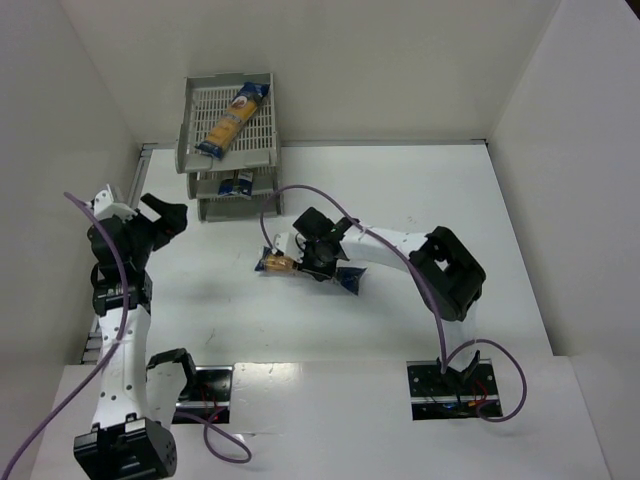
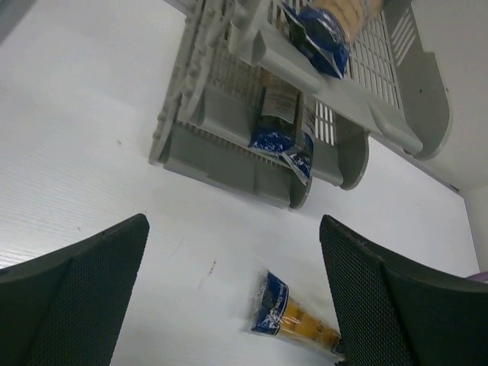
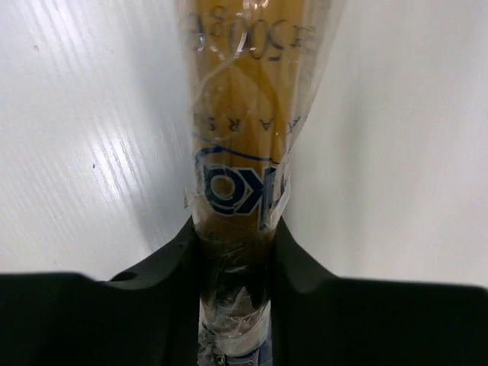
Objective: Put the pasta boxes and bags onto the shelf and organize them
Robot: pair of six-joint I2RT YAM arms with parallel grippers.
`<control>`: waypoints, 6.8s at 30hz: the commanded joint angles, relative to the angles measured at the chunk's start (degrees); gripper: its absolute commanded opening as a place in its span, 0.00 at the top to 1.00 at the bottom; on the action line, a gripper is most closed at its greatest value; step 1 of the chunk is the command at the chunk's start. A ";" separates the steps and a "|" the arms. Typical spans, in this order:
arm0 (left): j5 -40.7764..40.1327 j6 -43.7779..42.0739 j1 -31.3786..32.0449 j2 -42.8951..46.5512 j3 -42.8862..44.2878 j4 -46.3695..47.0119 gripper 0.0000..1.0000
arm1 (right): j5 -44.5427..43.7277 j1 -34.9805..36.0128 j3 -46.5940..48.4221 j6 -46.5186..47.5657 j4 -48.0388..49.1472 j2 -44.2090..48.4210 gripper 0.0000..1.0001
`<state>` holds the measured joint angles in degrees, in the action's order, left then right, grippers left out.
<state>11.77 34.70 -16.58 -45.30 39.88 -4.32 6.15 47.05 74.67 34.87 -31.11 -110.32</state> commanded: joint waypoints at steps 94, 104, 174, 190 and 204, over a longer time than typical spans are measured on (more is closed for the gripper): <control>0.97 -5.52 6.73 -11.04 6.97 -18.89 0.00 | -21.53 5.25 8.37 -63.09 42.78 1.61 1.00; 2.73 -3.50 4.02 -8.75 5.30 -17.04 0.00 | -27.07 7.97 19.98 -62.81 43.95 -10.51 1.00; 5.37 -4.55 1.37 -8.58 2.05 -8.87 0.00 | -9.04 6.13 47.74 -26.00 21.44 -34.59 1.00; 5.89 -4.47 0.32 -7.97 2.05 -8.87 0.00 | -12.77 7.88 60.93 -21.08 24.08 -37.87 1.00; 6.51 -3.94 -0.21 1.77 0.21 -10.45 0.00 | 4.37 13.07 45.67 -19.40 15.65 -16.35 0.67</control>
<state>23.18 31.55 -15.55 -45.69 41.01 -16.25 3.07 58.70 125.32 13.87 -13.39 -137.23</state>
